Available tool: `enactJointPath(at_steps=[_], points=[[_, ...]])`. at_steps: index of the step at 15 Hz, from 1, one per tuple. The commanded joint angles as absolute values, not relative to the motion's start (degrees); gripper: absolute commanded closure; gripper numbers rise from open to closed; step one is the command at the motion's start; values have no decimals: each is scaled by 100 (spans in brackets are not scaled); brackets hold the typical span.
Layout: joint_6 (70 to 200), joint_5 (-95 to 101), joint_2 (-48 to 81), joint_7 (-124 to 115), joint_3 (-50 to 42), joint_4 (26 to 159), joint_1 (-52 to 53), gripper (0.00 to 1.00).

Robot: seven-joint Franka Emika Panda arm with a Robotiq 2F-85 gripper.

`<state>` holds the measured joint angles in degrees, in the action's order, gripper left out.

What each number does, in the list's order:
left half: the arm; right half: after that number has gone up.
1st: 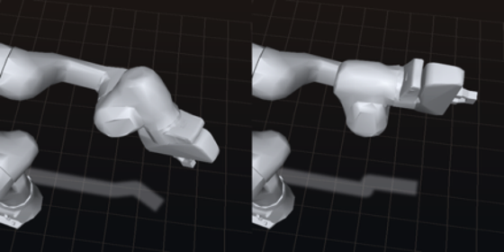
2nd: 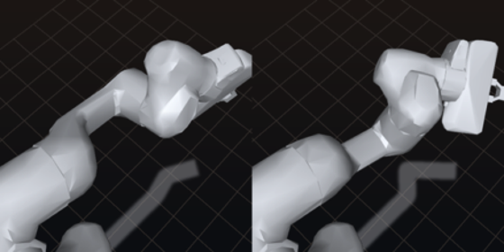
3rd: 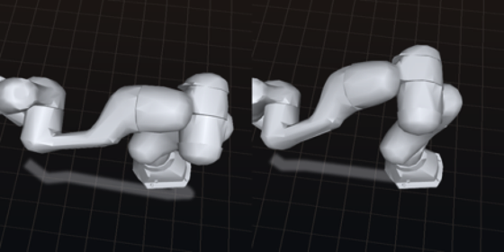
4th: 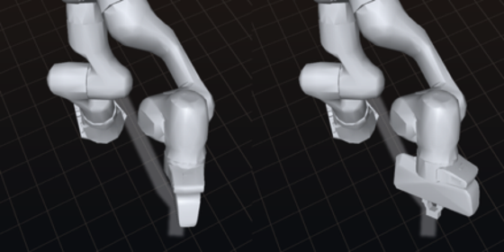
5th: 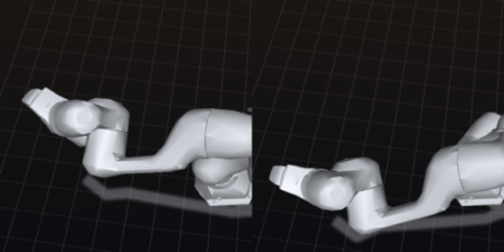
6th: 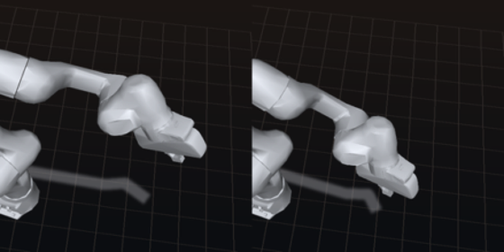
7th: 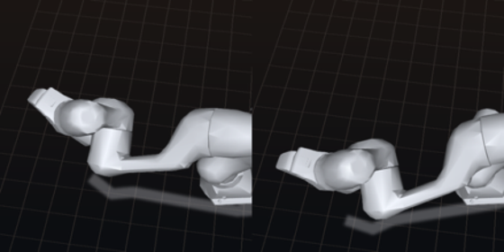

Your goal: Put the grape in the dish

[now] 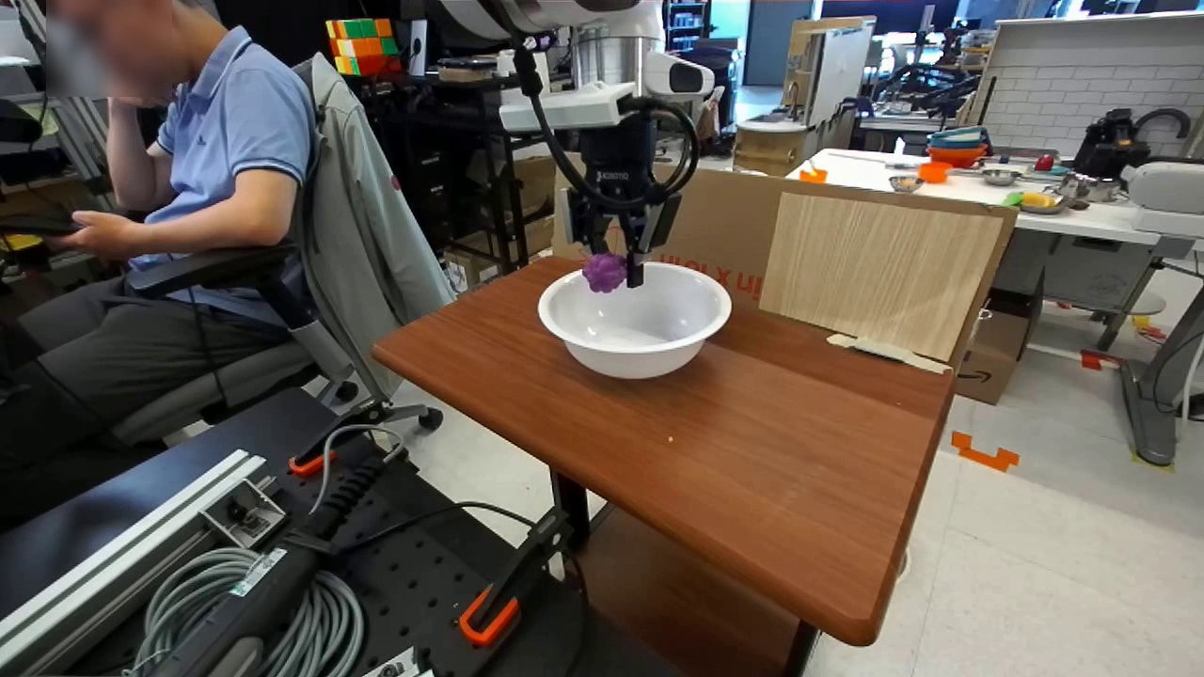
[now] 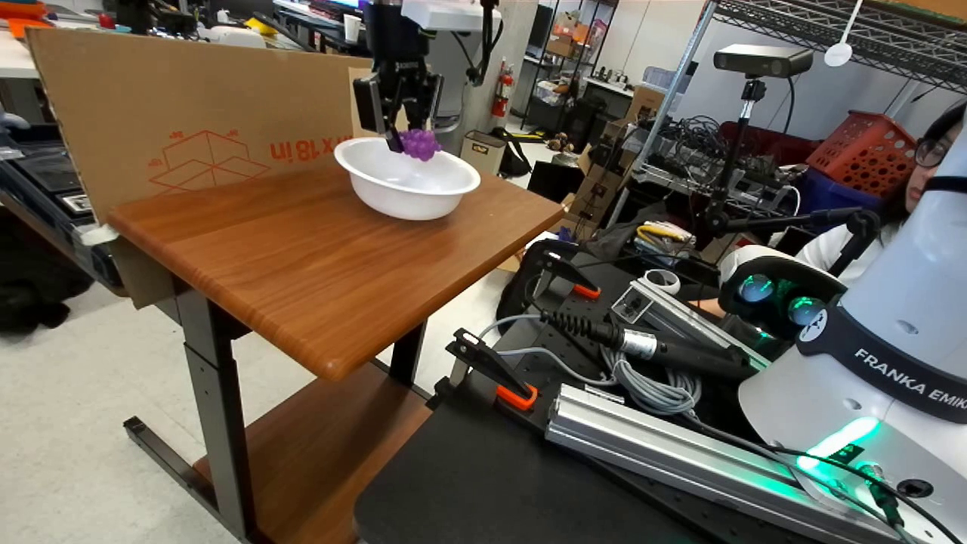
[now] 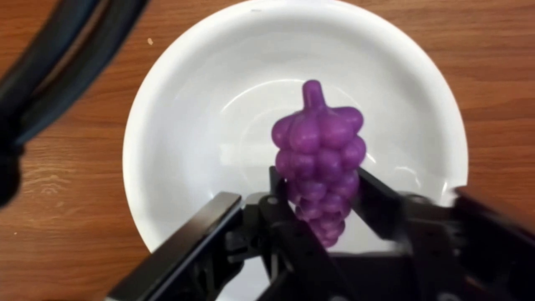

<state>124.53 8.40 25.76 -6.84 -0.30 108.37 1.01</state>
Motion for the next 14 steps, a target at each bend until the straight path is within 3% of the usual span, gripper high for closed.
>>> enactJointPath(at_steps=[1,4,5,6,8,14], points=[[12213,493,2549,-361,72,10673,83,27],[12046,304,1968,-95,220,11107,96,4],[11825,204,1690,87,300,11296,85,1],[12170,441,2315,-219,133,10865,153,14],[11947,365,1991,-103,222,11032,160,1],[11902,363,1785,-49,240,11241,157,0]])
